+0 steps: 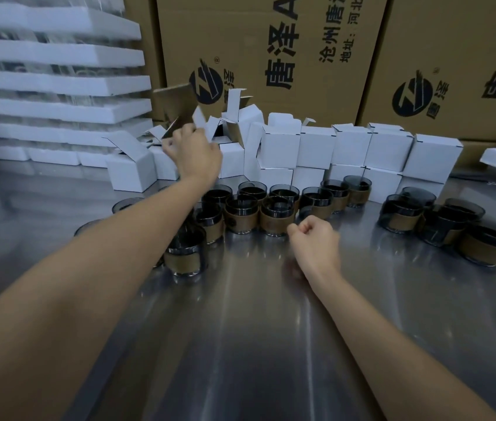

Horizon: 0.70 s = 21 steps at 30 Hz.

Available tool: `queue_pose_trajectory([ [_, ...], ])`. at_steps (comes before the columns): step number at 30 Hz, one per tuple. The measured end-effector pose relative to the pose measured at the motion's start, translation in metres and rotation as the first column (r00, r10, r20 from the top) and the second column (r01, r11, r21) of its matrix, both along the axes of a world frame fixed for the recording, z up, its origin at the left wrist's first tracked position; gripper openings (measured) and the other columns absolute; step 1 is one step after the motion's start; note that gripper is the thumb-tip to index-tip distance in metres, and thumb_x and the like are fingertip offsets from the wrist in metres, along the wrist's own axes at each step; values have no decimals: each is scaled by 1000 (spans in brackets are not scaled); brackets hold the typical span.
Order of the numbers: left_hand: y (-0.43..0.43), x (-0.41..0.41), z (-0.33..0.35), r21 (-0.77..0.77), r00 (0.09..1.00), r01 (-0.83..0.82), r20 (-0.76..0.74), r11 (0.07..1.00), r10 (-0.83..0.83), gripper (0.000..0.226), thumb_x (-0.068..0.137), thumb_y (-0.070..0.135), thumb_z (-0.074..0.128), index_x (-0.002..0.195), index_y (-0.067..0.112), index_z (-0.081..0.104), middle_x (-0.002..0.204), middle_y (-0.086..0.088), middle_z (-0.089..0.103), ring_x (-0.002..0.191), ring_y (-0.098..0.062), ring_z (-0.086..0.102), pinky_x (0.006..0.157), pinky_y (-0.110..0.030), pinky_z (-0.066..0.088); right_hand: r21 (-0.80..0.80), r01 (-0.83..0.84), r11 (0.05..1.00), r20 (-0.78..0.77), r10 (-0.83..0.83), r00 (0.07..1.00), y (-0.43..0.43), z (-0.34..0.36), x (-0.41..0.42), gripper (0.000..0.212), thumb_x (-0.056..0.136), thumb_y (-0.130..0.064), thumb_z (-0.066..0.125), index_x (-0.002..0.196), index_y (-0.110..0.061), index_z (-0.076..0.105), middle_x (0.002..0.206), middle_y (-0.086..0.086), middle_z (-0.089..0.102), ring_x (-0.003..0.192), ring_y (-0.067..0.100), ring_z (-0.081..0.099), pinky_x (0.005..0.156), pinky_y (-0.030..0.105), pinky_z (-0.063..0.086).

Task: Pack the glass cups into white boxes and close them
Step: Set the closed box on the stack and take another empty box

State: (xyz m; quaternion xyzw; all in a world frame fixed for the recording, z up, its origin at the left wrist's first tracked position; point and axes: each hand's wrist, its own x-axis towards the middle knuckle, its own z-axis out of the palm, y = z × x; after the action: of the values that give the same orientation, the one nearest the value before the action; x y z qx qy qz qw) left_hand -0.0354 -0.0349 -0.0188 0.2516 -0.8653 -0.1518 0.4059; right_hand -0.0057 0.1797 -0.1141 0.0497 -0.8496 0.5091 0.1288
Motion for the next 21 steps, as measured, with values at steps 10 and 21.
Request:
queue_pose_trajectory([
  [10,171,111,-21,-375,858,401,-166,836,-486,52,82,17,42,132,10,55,137,-4,51,129,-17,37,95,-38,20,-733,-37,680,-39,12,999,25,19,32,30,92,-7,49,64,-14,43,49,-5,45,47,8,40,47,21,32],
  [21,168,125,-74,-454,847,506,99,734,-523,61,82,17,42,142,8,46,118,0,65,116,-22,54,87,-37,23,-662,47,748,-16,-77,997,42,16,27,21,95,-19,46,90,-19,66,108,5,64,94,10,59,81,24,46],
])
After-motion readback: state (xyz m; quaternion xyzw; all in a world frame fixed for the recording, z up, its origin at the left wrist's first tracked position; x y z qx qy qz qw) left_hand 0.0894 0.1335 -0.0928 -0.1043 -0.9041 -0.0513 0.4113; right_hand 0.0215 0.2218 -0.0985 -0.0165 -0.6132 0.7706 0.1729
